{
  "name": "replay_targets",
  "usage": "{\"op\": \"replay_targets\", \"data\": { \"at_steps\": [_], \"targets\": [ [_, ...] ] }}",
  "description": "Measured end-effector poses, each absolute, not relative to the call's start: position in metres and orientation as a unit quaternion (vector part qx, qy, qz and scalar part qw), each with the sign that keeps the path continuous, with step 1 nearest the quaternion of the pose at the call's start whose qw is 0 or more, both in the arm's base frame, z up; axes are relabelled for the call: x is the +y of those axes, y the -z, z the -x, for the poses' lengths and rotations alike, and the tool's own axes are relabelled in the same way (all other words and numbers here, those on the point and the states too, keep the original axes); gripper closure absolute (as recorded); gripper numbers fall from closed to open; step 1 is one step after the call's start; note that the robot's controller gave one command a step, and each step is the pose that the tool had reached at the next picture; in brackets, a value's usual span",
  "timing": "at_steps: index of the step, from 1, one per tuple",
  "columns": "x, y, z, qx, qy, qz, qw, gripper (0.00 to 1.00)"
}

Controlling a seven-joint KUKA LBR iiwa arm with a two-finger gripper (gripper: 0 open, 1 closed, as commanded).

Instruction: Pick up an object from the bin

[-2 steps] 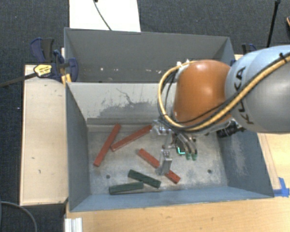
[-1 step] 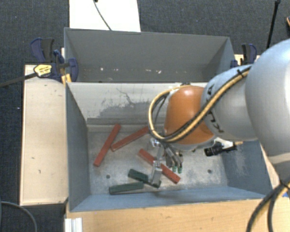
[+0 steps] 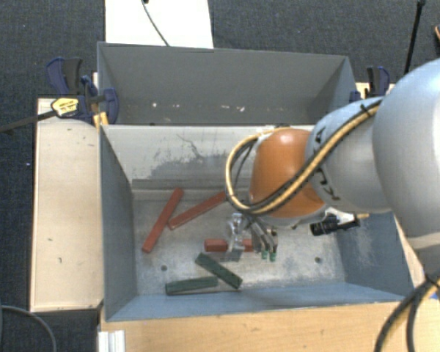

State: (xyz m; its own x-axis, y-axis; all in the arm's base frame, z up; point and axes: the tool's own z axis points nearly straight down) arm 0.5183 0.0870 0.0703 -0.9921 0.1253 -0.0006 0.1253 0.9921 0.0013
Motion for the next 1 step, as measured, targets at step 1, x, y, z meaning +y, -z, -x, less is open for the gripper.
{"op": "replay_targets", "data": {
  "at_steps": [1],
  "targets": [
    [0.0832, -0.2127, -0.5061, 0.998, -0.001, -0.063, 0.005, 1.0]
  ]
}}
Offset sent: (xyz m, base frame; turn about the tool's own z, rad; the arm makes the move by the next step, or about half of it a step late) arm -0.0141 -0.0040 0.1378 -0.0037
